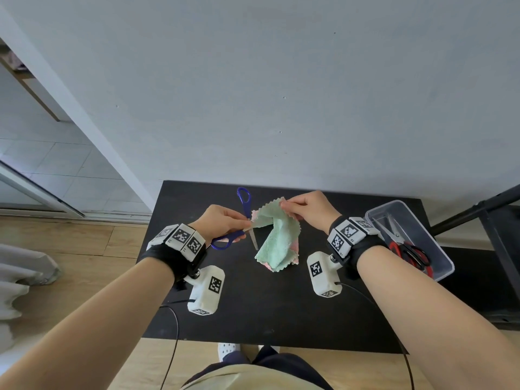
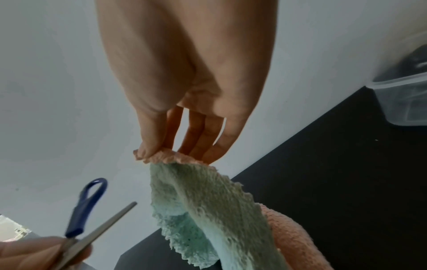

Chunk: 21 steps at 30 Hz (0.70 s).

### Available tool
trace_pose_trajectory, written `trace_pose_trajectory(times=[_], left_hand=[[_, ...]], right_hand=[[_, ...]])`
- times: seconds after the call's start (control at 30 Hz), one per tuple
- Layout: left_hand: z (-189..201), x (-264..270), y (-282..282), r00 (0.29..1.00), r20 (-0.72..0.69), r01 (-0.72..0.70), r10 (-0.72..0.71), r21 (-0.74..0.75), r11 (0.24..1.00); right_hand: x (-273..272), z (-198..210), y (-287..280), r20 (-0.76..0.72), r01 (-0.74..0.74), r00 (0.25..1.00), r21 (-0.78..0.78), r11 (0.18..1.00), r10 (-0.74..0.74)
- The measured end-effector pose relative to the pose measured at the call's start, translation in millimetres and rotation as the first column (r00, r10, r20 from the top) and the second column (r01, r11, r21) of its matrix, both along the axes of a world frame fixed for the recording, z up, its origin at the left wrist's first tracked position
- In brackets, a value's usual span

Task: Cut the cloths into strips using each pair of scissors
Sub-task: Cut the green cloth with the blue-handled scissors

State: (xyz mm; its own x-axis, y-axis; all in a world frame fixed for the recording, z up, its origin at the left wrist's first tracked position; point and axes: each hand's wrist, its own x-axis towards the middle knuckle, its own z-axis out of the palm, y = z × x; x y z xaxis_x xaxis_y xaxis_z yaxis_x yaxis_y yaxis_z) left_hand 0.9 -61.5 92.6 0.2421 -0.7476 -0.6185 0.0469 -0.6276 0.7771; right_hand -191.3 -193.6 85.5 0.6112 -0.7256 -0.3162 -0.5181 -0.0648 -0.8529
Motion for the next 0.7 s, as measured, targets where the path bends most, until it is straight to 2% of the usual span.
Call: trace_pose_trajectory(times=[0.17,0.37,0.7], left_hand=[[6,-5,-6,0.999,-0.002,0.053,-0.053,0.021,0.998],[10,-10,-9,0.991,0.028,0.127,-0.127,-0.001,0.992],[12,-5,-11,0.963,0.153,0.230,-0.222,-0.036,0.972]], right_hand=[[14,13,8,0.003,-0.099,0.995,-0.013,0.995,0.099],[22,13,19,-0.122,-0.244,0.963,-0.007,0.970,0.242],[21,13,18,-0.142,-0.212,0.964,0.098,0.972,0.225]])
